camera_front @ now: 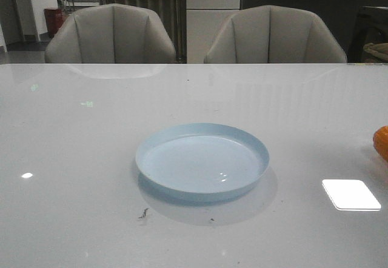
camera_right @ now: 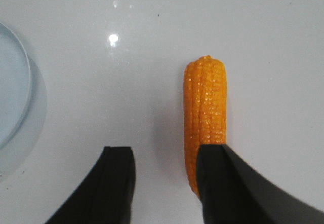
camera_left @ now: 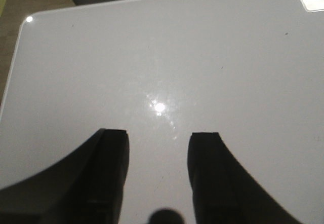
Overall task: Place corn on plate with both arms
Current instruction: 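Release the plate and withdraw the left gripper upward, then lower the right gripper onto the corn cob and close on it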
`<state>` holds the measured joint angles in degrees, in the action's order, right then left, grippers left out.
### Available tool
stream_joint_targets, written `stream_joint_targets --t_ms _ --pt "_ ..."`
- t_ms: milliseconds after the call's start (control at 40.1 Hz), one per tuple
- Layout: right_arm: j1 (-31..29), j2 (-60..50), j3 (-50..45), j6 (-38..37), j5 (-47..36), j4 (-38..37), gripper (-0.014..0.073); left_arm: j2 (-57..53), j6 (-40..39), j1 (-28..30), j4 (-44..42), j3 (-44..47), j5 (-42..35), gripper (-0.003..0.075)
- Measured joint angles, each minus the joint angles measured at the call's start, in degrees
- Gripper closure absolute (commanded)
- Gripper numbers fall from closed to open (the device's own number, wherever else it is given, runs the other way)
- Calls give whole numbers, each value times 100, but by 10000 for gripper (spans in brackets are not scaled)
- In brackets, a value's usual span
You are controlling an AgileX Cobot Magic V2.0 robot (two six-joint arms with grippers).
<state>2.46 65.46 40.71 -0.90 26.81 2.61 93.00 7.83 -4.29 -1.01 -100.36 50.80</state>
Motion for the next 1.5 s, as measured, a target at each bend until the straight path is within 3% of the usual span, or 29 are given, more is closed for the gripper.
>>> stream_joint_targets --t_ms 249,449,598,1072,1496 --pt "-112 11 1049 0 558 -216 177 -894 13 51 11 2324 -1149 361" --pt "-597 229 1611 0 981 -422 14 -1921 15 51 177 4105 -2123 361" --pt "-753 703 1769 0 1092 -465 -1 -2593 15 51 447 4884 -2282 363" --pt "-753 2666 1784 0 873 -261 -1 -3265 15 51 1124 5314 -2196 363" --pt "-753 3332 1804 -11 767 90 -1 -3278 15 51 1137 5314 -2196 363"
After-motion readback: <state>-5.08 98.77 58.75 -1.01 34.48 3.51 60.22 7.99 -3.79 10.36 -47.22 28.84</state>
